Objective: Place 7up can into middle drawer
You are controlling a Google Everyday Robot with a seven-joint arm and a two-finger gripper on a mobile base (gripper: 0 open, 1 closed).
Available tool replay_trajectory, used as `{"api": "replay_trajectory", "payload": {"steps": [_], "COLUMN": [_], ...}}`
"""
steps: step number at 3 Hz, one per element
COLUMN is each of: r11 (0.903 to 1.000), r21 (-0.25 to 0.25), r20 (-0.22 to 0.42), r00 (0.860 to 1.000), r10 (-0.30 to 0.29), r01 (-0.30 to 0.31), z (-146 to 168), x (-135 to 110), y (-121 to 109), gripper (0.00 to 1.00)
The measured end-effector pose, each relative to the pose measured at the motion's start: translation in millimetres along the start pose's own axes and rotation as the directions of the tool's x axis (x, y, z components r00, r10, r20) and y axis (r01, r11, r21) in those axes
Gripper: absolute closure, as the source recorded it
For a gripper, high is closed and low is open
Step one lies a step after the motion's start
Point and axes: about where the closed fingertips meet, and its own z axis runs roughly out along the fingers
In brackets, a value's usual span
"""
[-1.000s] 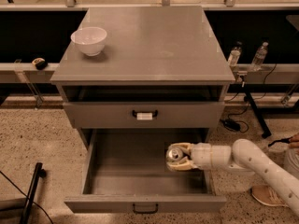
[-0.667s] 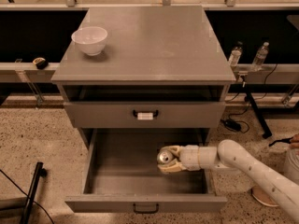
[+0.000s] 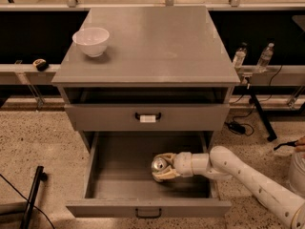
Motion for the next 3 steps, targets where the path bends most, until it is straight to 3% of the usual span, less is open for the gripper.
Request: {"api": "replay_trajectory", "payload": {"steps": [1, 3], "r11": [1.0, 1.0], "r21": [0.0, 0.0], "r20": [0.002, 0.002], "r00": [1.0, 1.0], "r10": [0.003, 0.003], "r01": [-0.003, -0.003], "z": [0.9, 1.0], "x": [1.4, 1.4], "y": [0.3, 0.4], "gripper": [0.5, 0.04]}}
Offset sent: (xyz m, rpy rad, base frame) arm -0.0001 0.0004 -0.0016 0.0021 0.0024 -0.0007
